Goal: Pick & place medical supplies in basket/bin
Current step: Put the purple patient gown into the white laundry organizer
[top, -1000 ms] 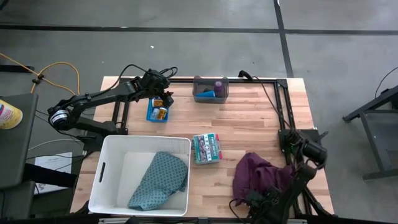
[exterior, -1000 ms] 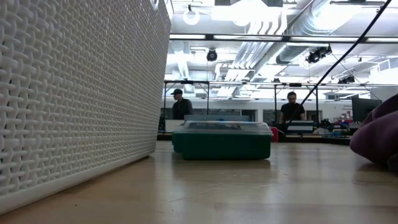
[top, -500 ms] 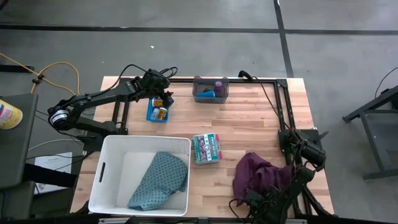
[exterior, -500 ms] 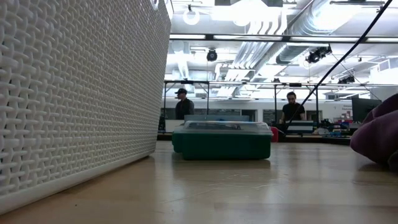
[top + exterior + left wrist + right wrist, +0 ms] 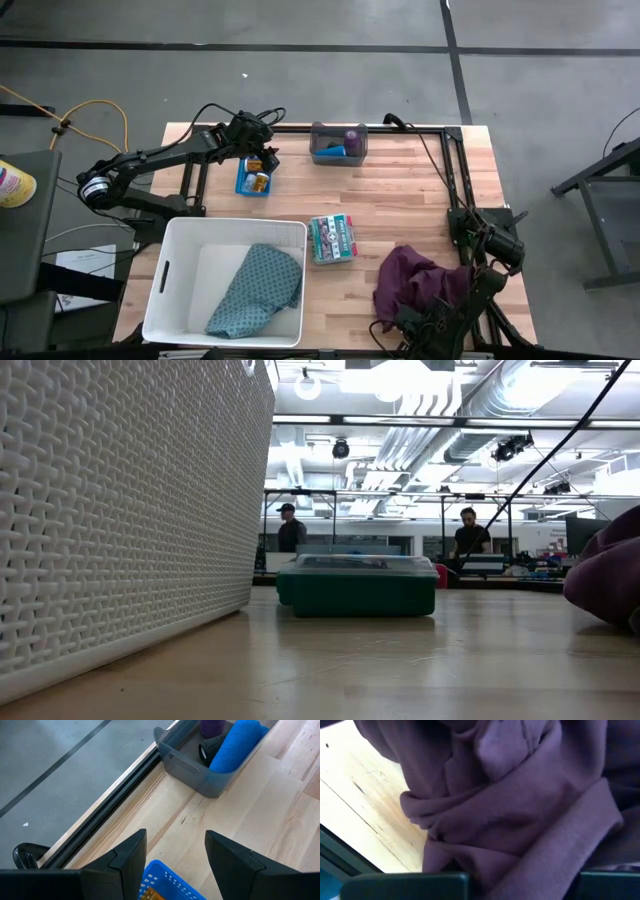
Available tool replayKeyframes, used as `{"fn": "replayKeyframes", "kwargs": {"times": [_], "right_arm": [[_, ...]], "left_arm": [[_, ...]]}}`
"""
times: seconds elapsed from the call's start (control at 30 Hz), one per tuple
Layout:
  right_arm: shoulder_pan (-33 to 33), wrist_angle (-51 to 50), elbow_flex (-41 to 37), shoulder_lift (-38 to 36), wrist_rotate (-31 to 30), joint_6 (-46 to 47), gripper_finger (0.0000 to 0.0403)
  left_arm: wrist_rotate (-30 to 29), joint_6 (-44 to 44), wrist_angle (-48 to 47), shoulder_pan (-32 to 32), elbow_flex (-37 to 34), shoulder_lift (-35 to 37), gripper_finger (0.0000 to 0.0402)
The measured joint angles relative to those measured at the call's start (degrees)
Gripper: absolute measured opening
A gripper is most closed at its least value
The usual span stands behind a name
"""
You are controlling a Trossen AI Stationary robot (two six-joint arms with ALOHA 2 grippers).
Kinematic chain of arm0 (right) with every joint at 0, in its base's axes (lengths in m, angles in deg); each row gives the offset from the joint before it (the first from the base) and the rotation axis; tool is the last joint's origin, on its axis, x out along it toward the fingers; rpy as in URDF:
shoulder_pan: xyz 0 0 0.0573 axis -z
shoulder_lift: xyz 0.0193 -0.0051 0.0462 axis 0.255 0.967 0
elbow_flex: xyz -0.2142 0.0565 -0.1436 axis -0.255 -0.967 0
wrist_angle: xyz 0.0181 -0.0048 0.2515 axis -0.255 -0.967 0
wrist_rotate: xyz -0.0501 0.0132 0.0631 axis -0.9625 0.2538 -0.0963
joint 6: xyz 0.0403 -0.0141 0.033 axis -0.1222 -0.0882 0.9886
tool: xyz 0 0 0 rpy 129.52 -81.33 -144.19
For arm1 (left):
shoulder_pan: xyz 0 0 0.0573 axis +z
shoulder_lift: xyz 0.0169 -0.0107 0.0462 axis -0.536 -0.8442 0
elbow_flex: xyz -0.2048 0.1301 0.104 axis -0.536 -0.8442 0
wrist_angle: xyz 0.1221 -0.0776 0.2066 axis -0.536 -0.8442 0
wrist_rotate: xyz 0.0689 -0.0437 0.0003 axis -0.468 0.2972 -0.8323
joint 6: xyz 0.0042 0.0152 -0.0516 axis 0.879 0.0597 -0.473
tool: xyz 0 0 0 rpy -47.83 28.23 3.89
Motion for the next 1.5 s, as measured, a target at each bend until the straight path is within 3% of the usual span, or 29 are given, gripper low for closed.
{"fn": "replayKeyframes", "kwargs": {"times": [0.33,0.7,0.97,1.2,1.5], "right_arm": [[-0.1,-1.9,0.0,-0.2,-3.7,2.2,0.0062],[1.6,-9.0,-0.2,-10.6,-26.2,0.9,0.0050],[4.8,-7.2,-0.2,-22.3,-37.3,-10.7,0.0050],[7.2,1.1,-0.1,-28.9,-43.9,-24.7,0.0051],[9.7,15.6,-0.1,-30.8,-44.9,-45.0,0.0051]], "left_arm": [[0.0,0.0,0.0,0.0,0.0,0.0,0.0194],[0.0,0.0,0.0,0.0,0.0,0.0,0.0194],[0.0,0.0,0.0,0.0,0.0,0.0,0.0194],[0.0,0.0,0.0,0.0,0.0,0.0,0.0194],[0.0,0.0,0.0,0.0,0.0,0.0,0.0194]]}}
